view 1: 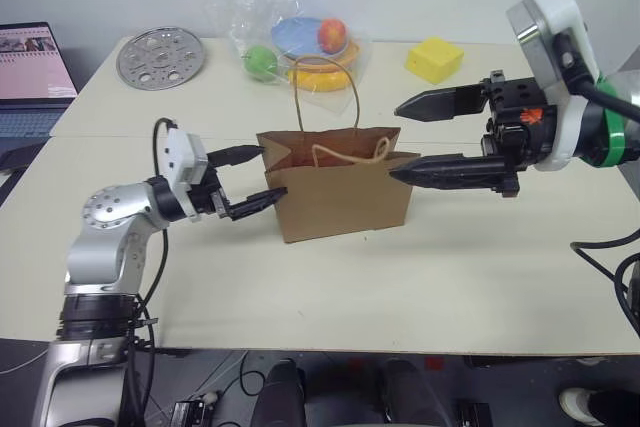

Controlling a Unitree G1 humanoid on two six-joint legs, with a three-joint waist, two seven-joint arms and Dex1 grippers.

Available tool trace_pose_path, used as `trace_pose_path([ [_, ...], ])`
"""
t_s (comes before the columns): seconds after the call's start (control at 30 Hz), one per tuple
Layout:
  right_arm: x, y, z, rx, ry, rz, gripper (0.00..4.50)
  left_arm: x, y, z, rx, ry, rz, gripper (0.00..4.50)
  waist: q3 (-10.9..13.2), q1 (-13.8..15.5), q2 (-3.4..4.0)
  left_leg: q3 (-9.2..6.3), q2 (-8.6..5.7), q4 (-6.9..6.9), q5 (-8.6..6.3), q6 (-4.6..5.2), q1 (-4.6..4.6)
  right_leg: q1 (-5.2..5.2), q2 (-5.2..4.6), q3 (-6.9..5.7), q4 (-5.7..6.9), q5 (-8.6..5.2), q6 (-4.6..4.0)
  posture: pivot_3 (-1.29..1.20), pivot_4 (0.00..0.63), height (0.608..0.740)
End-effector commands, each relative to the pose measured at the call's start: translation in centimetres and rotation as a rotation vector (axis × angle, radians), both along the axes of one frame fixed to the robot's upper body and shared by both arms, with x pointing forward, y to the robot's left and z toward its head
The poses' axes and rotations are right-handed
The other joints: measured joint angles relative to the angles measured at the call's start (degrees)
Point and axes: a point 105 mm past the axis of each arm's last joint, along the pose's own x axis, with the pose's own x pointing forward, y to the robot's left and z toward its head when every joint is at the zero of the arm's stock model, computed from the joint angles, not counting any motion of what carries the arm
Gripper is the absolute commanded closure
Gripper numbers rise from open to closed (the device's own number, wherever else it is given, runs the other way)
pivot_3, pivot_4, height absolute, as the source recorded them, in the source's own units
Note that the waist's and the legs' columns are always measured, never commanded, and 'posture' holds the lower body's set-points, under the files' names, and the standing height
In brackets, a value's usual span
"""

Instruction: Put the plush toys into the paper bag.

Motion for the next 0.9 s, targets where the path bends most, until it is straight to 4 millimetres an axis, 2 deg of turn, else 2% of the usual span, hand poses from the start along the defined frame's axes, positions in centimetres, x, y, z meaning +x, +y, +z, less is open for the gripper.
trace_pose_path([
  [0.03,-0.4,-0.2,0.8,0.017,-0.061,0.001,0.00,-0.2,0.1,1.4,-0.022,-0.064,0.030,0.06,0.0,0.0,0.00,0.00,0.00,0.01,0.00,0.00,0.00,0.00,0.00,0.00,0.00,0.00,0.00,0.00,0.150,0.740],
  [0.17,-0.1,-0.2,0.6,0.023,-0.060,-0.006,0.00,0.1,-0.3,1.5,-0.035,-0.089,0.043,0.06,0.0,0.0,0.00,0.02,0.00,0.04,0.00,0.00,0.00,0.02,0.00,0.01,0.00,0.00,0.00,0.00,0.150,0.740],
  [0.37,0.0,-0.3,0.5,0.018,-0.061,-0.017,0.00,0.8,-0.8,0.3,-0.031,-0.066,0.023,0.06,0.0,0.0,0.00,0.01,0.00,0.03,0.00,0.00,0.00,0.02,0.00,0.00,0.00,0.00,0.00,0.00,0.150,0.740],
  [0.57,0.0,-0.5,0.6,0.010,-0.063,-0.035,0.00,1.2,-2.6,-1.2,-0.021,-0.006,-0.083,0.06,0.0,0.0,0.00,0.01,-0.01,0.05,0.00,0.00,0.00,0.02,0.00,0.00,0.01,0.00,0.00,0.00,0.150,0.740],
  [0.67,0.0,-0.6,0.7,0.006,-0.066,-0.041,0.00,1.5,-2.7,-1.9,0.005,0.010,-0.099,0.06,0.0,0.0,0.00,0.01,-0.01,0.05,0.00,0.00,0.00,0.02,0.00,0.00,0.01,0.00,0.00,0.00,0.150,0.740],
  [0.77,-0.1,-0.6,0.7,0.002,-0.072,-0.046,0.00,2.0,-2.5,-2.1,0.015,0.014,-0.090,0.67,0.0,0.0,0.00,0.00,-0.01,0.04,0.00,0.00,0.00,0.01,0.01,-0.01,0.02,0.00,0.00,0.00,0.150,0.740],
  [0.9,-0.2,-0.6,0.8,0.004,-0.076,-0.051,0.00,2.0,-2.4,-1.7,0.008,0.008,-0.106,1.90,0.0,0.0,0.00,0.00,-0.01,0.05,0.00,0.00,0.00,0.01,0.00,-0.01,0.02,0.00,0.00,0.00,0.150,0.740],
])
